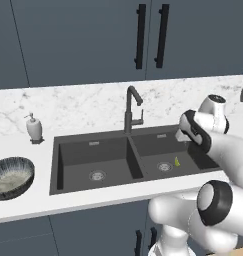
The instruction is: Pick the lemon wedge from the sink and place it in the bowl. Then pick the bowl and place it in the microwave. Then close the microwave door and press the start button.
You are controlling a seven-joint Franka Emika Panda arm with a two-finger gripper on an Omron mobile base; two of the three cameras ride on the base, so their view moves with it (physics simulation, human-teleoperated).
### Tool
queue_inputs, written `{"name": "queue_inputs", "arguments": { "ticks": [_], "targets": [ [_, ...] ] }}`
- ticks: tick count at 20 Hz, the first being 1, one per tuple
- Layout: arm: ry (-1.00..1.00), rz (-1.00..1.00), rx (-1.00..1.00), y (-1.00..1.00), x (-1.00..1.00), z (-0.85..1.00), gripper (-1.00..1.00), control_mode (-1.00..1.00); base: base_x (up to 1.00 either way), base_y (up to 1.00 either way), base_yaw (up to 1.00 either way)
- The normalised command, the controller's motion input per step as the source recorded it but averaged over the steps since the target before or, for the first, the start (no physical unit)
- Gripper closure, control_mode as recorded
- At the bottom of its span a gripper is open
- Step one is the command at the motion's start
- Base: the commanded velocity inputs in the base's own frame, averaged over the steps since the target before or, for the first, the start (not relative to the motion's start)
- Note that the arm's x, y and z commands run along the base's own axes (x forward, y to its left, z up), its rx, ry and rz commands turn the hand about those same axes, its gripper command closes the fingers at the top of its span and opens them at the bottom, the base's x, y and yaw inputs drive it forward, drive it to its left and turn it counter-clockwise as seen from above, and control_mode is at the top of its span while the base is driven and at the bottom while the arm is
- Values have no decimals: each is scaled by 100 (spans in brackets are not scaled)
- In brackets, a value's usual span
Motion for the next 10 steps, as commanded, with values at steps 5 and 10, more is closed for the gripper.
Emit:
{"name": "queue_inputs", "arguments": {
  "ticks": [5,10],
  "targets": [
    [17,0,-4,-15,9,-78,-100,-100,0,0,0],
    [20,0,0,-45,24,-70,-100,-100,0,0,0]
  ]
}}
